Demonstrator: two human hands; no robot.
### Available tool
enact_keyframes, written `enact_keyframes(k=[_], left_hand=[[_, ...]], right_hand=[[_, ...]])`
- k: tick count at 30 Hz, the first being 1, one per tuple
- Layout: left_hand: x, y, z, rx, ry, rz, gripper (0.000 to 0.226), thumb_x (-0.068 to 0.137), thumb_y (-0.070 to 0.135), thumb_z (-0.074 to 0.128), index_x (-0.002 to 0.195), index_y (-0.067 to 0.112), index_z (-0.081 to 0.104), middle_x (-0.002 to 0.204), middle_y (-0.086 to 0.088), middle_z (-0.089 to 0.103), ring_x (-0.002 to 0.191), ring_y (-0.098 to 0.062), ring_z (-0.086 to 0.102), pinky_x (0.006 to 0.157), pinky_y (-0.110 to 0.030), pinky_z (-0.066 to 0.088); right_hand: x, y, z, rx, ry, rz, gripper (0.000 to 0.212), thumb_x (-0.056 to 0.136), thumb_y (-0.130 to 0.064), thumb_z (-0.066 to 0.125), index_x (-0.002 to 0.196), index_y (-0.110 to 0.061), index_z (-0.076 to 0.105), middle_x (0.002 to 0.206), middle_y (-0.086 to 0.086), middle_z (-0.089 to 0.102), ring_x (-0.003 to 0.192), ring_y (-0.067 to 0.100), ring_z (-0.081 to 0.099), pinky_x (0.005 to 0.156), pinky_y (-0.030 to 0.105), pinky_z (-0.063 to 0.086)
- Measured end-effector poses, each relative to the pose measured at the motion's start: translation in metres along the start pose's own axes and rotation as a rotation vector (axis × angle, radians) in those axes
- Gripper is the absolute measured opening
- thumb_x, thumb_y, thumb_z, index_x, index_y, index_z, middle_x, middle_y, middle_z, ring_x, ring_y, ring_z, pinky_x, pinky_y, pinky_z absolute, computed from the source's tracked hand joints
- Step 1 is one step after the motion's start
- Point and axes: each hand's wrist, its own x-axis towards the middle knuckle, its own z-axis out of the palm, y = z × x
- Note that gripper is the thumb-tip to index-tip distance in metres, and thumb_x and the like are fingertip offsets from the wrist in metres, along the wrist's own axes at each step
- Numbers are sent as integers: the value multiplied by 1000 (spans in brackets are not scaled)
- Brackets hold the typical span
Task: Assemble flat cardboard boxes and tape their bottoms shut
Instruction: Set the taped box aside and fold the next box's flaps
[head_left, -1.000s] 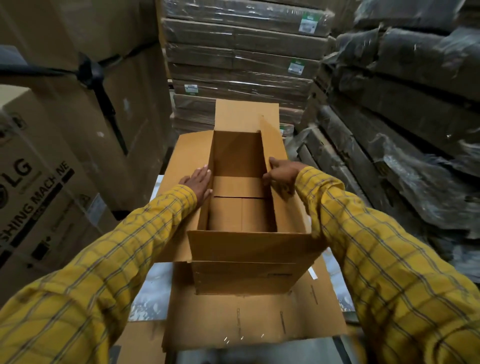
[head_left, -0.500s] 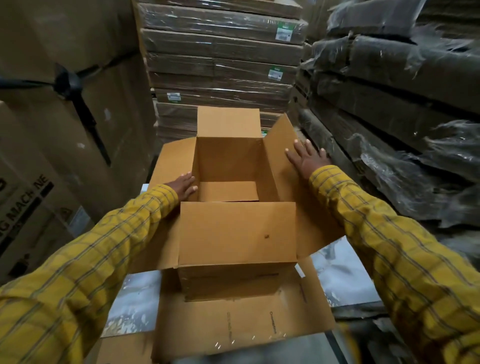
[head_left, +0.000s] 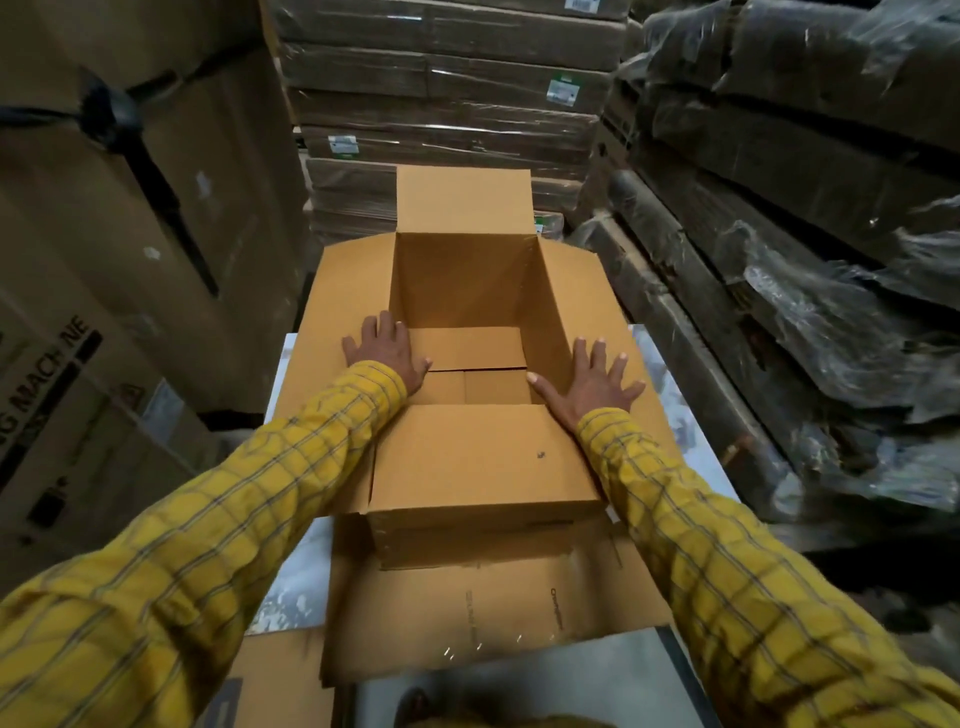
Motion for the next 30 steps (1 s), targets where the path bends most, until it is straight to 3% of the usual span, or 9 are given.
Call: enact_keyframes(k=[3,9,13,17,23,26,30], left_hand=[[0,8,9,80,19,-16,77,88,60,49,151,19,31,162,-10,6,147,-34,8,113,-60,22],[19,7,-1,97,87,29,81,81,58,57,147,18,32,148,-14,23,137,-37,22,109,-53,29],[56,1,-12,60,13,55,95,85,58,60,157,17,13,164,-13,2,150,-36,3,120,-54,16],[71,0,-4,71,-10,44,106,86,58,58,158,11,-4,166,-13,-12,152,-34,-12,121,-58,7],[75,-3,10,89,20,35,111,85,58,57,156,4,-10,164,-15,-18,151,-34,-17,122,-58,3],[80,-2,12,106,-14,37,115,84,61,57,156,4,-13,163,-16,-22,151,-34,-20,122,-58,2],[83,-2,13,114,-25,22,121,80,69,55,154,5,-17,162,-15,-26,150,-33,-22,121,-59,0]], right_hand=[[7,7,7,-126,78,-13,117,71,-98,12,161,-25,-3,169,7,-4,153,43,-1,115,71,11],[16,1,10,-190,118,-51,123,69,-100,9,161,-20,-3,169,9,-5,153,41,-2,117,69,9],[45,-11,-1,-121,45,-163,125,66,-100,9,161,-20,-7,169,3,-13,155,29,-12,121,62,-1],[94,-34,-13,-79,6,-203,125,68,-99,14,161,-19,-8,169,6,-13,155,26,-12,123,56,-3],[168,-64,-28,-82,-18,-223,120,77,-94,23,160,-15,-12,167,9,-16,155,28,-14,124,51,-5],[207,-82,-39,14,-36,-205,119,79,-92,26,160,-13,-9,168,9,-12,155,27,-11,124,50,-4],[252,-110,-62,404,-22,-170,113,86,-83,38,161,-10,-5,169,9,-3,156,27,-1,125,49,-1]])
